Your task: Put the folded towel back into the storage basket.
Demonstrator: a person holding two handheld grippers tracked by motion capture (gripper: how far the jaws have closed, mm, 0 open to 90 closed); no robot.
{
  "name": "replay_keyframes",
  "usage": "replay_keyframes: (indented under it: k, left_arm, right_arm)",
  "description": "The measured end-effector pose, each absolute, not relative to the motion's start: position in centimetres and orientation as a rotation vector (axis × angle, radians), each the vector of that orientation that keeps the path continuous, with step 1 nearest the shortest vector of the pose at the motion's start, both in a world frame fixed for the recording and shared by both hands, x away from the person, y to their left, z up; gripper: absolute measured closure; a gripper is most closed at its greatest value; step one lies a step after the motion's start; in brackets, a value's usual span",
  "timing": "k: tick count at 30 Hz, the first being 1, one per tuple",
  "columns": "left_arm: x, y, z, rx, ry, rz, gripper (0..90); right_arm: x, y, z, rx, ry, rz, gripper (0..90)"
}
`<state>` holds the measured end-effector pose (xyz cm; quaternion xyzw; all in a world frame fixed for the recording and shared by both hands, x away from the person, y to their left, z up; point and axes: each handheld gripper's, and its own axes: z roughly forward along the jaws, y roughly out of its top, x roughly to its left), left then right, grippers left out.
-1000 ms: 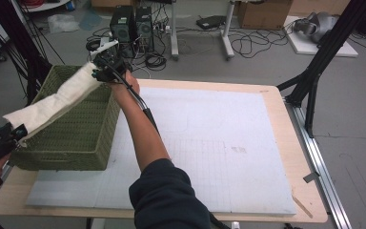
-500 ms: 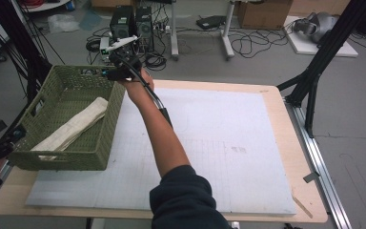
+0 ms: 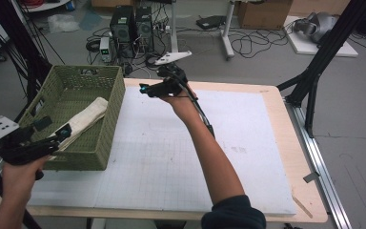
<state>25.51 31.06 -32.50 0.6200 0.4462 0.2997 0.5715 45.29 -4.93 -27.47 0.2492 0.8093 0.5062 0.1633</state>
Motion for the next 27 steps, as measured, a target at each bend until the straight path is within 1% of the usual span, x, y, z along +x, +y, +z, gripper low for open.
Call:
replay_keyframes:
  k: [2, 5, 12, 18, 27]
  left_arm:
    - [25.9, 30.0, -32.6, 1.490, 1.036, 0.714, 21.9]
    - [26.4, 28.6, -32.7, 1.469, 1.019, 0.668, 21.9]
    - [27.5, 25.1, -33.1, 1.502, 0.941, 0.618, 22.0]
    - [28.3, 22.9, -33.4, 1.535, 0.877, 0.563, 22.2]
    - [29.3, 19.4, -34.5, 1.580, 0.801, 0.516, 22.4]
  right_arm:
    - [44.7, -6.5, -27.5, 0.712, 2.290, 1.447, 17.8]
    - [44.1, -8.6, -27.4, 0.719, 2.280, 1.423, 13.7]
    - [42.3, -13.4, -27.5, 0.748, 2.239, 1.419, 12.4]
    - [40.7, -17.0, -28.8, 0.783, 2.220, 1.397, 11.2]
    - [37.6, -21.8, -30.7, 0.843, 2.169, 1.375, 10.8]
